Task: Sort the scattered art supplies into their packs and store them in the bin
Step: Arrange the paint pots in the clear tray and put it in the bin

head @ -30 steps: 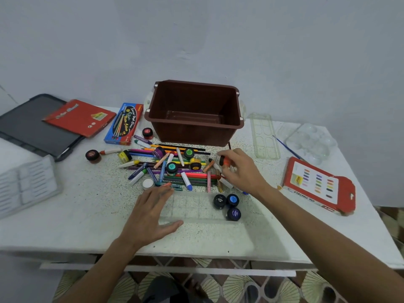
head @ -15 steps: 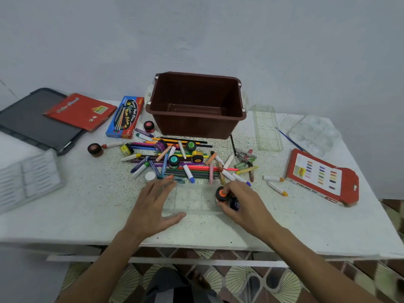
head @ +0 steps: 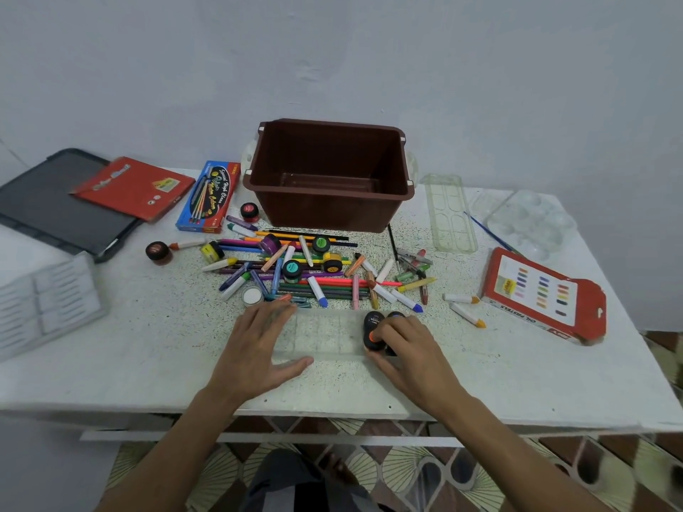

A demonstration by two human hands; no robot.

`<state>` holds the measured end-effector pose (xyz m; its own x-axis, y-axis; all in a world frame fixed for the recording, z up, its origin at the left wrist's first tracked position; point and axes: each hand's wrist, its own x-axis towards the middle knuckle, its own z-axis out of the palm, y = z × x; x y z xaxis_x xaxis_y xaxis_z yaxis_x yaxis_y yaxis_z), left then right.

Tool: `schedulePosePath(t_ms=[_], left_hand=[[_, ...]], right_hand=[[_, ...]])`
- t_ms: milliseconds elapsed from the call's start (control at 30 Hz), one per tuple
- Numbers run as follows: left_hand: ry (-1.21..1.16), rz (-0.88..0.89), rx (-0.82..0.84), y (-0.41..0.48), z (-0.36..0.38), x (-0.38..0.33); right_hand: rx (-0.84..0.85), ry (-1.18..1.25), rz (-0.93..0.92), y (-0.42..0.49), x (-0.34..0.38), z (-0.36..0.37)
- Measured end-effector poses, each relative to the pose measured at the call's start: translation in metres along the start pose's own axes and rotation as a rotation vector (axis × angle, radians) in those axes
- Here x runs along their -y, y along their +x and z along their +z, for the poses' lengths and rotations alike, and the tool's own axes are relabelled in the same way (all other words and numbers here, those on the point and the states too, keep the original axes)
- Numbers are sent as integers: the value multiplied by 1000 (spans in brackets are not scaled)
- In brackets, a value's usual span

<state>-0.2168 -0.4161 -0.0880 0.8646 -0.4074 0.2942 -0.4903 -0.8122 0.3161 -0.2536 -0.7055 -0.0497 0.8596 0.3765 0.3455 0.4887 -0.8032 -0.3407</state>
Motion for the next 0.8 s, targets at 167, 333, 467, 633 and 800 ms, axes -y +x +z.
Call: schedulePosePath(t_ms=[167,333,467,633,800], left_hand=[[4,0,2,0,0,1],[9,0,-6,0,0,0],[10,-7,0,0,0,0],[15,-9,7,0,1,1],[16,2,2,-1,0,-1]], right_hand=[[-37,-28,18,-4,-3,2],[-54,-34,-13,-7,-6,7],[-65,-21,-16,-11,-7,8],[-47,13,67,-15,-9,1],[84,57,166,-16,-25,-1]])
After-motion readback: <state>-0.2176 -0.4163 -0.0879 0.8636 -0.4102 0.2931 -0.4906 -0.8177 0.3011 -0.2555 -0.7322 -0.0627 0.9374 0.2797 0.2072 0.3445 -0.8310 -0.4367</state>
